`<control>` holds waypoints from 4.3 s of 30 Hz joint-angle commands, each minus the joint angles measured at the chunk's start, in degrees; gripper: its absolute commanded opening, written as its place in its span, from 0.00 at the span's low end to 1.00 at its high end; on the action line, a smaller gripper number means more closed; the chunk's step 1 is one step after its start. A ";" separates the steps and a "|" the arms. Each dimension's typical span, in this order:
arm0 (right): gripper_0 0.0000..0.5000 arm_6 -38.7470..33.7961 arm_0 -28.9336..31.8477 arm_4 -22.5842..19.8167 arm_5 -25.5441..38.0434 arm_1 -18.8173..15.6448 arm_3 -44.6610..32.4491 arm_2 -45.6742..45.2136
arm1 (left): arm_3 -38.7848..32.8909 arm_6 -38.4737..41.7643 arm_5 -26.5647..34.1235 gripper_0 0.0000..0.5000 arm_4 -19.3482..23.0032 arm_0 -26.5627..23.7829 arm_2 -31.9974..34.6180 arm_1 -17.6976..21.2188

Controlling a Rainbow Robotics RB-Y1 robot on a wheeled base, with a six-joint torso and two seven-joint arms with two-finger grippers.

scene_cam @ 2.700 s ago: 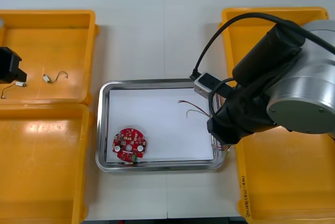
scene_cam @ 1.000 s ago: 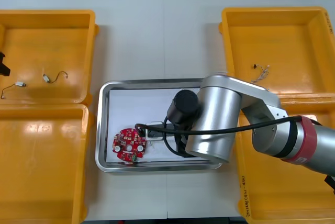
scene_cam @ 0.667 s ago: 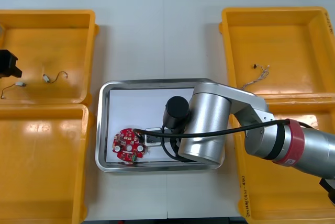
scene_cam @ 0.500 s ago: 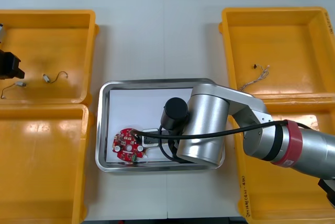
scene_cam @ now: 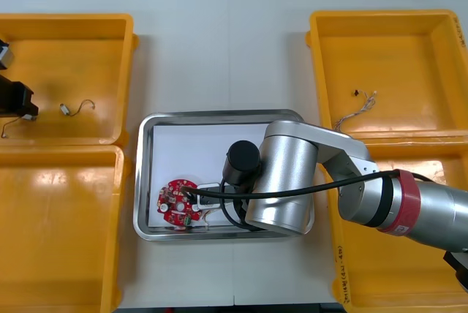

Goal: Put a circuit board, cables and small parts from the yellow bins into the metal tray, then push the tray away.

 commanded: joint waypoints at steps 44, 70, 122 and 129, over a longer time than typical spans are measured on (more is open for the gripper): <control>1.00 -11.29 -3.20 -28.33 21.10 -13.44 -8.35 -40.77 | 4.75 -6.99 -3.27 0.00 -3.39 -2.67 -0.20 -4.86; 1.00 -19.82 -3.02 -13.74 21.10 -17.66 5.80 -49.65 | -10.90 -0.57 16.07 0.00 -3.39 -4.34 10.17 2.52; 1.00 -65.17 -3.02 -5.92 2.59 -6.41 30.58 -55.27 | -58.27 46.89 38.00 0.00 -12.09 -4.08 1.47 -19.36; 1.00 -71.23 -3.02 -5.65 2.33 -5.88 30.58 -54.75 | -56.69 47.42 38.00 0.00 -17.80 -4.69 -1.52 -25.34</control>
